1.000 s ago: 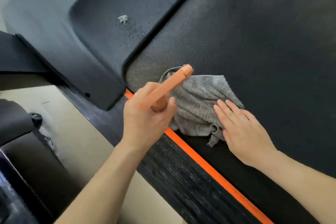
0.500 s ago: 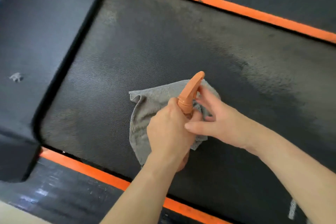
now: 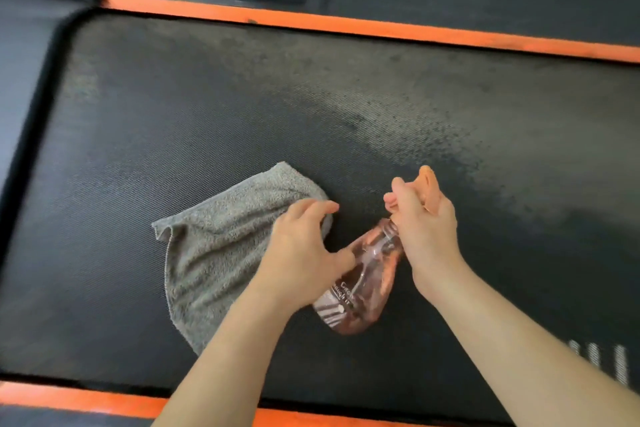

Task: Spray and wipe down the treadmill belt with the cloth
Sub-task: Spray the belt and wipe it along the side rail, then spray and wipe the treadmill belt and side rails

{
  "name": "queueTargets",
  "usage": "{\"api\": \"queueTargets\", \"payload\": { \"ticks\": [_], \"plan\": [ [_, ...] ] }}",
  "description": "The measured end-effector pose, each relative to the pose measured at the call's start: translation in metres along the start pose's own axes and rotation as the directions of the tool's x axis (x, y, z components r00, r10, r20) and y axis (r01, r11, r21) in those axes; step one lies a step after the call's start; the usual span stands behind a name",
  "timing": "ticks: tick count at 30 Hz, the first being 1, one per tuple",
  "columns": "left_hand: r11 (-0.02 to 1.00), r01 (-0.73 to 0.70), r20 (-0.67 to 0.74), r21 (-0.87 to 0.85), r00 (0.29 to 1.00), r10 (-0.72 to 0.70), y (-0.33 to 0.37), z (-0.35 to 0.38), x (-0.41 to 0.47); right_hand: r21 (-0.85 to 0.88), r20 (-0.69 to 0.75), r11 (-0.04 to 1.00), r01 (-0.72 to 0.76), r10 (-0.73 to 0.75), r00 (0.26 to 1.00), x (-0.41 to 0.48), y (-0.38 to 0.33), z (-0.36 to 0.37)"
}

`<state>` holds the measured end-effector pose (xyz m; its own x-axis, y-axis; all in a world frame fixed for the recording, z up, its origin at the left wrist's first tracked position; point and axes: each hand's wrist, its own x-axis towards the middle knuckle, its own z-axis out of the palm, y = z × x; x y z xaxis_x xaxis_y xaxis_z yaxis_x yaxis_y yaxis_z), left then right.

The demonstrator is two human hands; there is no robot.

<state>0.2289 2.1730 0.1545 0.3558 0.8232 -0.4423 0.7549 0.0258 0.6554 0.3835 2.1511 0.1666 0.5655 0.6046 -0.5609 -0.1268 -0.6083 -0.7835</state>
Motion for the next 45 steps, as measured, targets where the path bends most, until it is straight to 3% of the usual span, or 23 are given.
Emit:
{"api": "queueTargets", "payload": {
  "ticks": [2,4,7,11,13,16,19,21,27,32,37,40,45],
  "plan": [
    [0.971,0.144,-0.116,0.189,0.986,-0.123,-0.018,0.006,0.002,-0.005,-0.086,1.0,0.023,-0.024,0.996,0.011,-0.003,-0.012],
    [0.904,0.276,-0.082,0.327,0.961,-0.263,-0.022,0.021,0.001,-0.034,-0.105,0.999,0.037,-0.041,0.994,0.019,-0.006,-0.024],
    [0.854,0.24,-0.062,0.461,0.969,-0.239,-0.018,0.041,-0.004,0.047,-0.017,0.998,-0.043,0.044,0.999,0.028,-0.004,-0.038],
    [0.871,0.221,-0.046,0.439,0.974,-0.223,-0.009,0.046,0.014,0.236,0.032,0.952,-0.194,0.192,0.981,0.033,-0.003,-0.048],
    [0.872,0.141,-0.01,0.468,0.988,-0.155,-0.002,0.048,0.026,0.281,-0.044,0.947,-0.156,0.175,0.984,0.037,-0.003,-0.052],
    [0.817,-0.088,0.105,0.569,0.994,0.034,0.019,0.06,0.045,0.403,-0.155,0.909,-0.108,0.184,0.971,0.048,0.001,-0.069],
    [0.715,-0.339,0.3,0.611,0.935,0.187,0.039,0.075,0.059,0.484,-0.202,0.869,-0.099,0.221,0.954,0.06,0.004,-0.089],
    [0.662,-0.431,0.378,0.613,0.896,0.233,0.051,0.085,0.068,0.501,-0.218,0.857,-0.118,0.258,0.941,0.069,0.009,-0.104],
    [0.673,-0.469,0.478,0.572,0.857,0.191,0.088,0.109,0.093,0.596,-0.203,0.786,-0.166,0.347,0.916,0.082,0.027,-0.148],
    [0.594,-0.594,0.589,0.542,0.773,0.235,0.124,0.143,0.088,0.663,-0.252,0.737,-0.133,0.386,0.887,0.075,0.054,-0.179],
    [0.523,-0.636,0.617,0.568,0.749,0.241,0.138,0.158,0.091,0.707,-0.194,0.688,-0.163,0.41,0.891,0.075,0.067,-0.224],
    [0.543,-0.627,0.609,0.558,0.754,0.246,0.148,0.164,0.098,0.735,-0.233,0.665,-0.132,0.43,0.872,0.081,0.068,-0.248],
    [0.479,-0.662,0.634,0.576,0.732,0.25,0.167,0.184,0.106,0.792,-0.259,0.602,-0.098,0.477,0.84,0.086,0.074,-0.273]
  ]
}}
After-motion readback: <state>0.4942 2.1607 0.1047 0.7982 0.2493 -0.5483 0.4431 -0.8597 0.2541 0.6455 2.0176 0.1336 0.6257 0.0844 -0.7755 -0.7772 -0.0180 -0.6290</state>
